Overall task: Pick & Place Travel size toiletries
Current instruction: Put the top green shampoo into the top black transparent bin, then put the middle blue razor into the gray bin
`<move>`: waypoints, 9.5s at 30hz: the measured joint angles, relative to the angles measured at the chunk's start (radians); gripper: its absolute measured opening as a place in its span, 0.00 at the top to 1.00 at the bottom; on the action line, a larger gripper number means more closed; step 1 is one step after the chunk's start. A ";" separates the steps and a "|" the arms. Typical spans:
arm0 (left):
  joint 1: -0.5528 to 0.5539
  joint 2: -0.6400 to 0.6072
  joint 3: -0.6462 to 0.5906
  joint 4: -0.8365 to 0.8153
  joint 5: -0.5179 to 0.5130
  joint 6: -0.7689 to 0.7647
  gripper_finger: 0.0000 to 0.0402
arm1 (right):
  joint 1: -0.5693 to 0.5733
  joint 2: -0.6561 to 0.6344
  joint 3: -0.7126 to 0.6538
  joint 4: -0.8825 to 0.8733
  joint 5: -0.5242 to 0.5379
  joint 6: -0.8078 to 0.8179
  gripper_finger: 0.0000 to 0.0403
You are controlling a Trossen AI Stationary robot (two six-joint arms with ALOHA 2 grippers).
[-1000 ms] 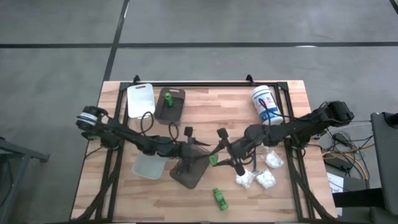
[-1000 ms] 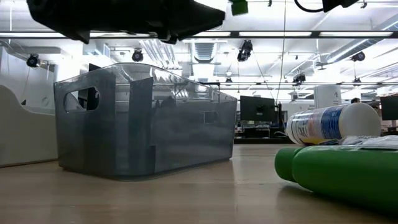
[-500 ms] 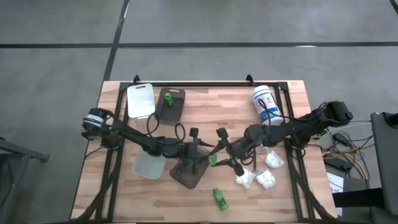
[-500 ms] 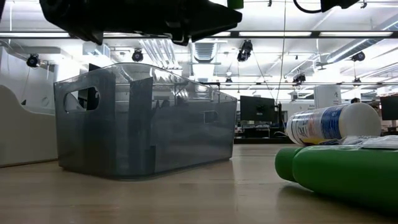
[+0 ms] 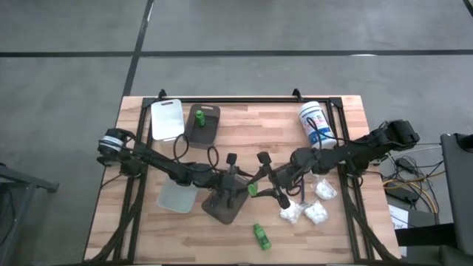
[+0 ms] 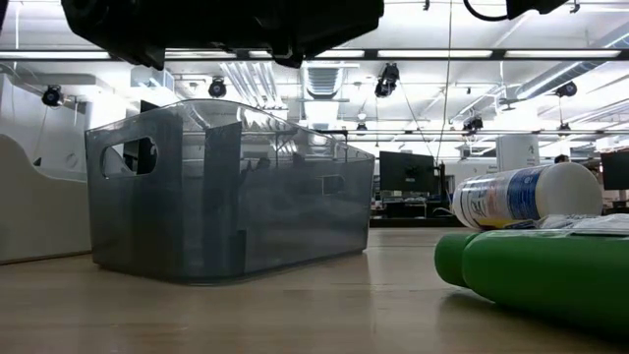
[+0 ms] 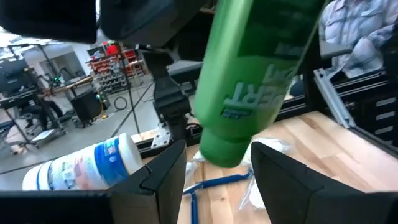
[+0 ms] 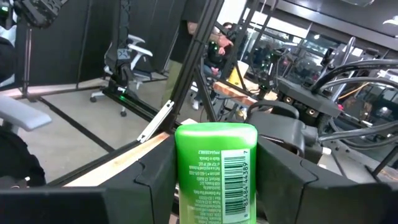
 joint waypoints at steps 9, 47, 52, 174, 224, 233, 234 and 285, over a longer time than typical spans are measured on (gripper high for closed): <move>0.000 0.000 0.000 0.020 0.037 -0.003 0.54 | 0.001 0.000 0.000 0.000 0.000 -0.001 0.56; -0.001 -0.403 0.002 -0.727 0.032 -0.204 0.73 | -0.032 -0.049 0.001 -0.239 0.021 0.080 0.39; 0.000 -0.531 -0.068 -0.751 0.007 -0.191 0.76 | -0.034 -0.065 0.001 -0.280 0.088 0.106 0.35; 0.746 0.101 0.654 -2.328 -0.010 -0.338 0.67 | -0.032 -0.130 -0.021 -0.646 0.215 0.211 0.45; 0.574 -0.687 0.356 -1.854 -0.038 -0.339 0.66 | -0.032 -0.129 -0.024 -0.697 0.216 0.291 0.33; 0.447 -0.885 0.063 -1.500 0.053 -0.348 0.66 | -0.034 -0.129 -0.024 -0.792 0.218 0.321 0.42; 0.432 -0.897 0.039 -1.471 0.062 -0.352 0.66 | -0.035 -0.129 -0.024 -0.820 0.218 0.340 0.43; -0.126 -0.652 -0.189 -0.788 -0.101 -0.306 0.69 | -0.034 0.031 -0.162 -1.129 0.326 0.548 0.77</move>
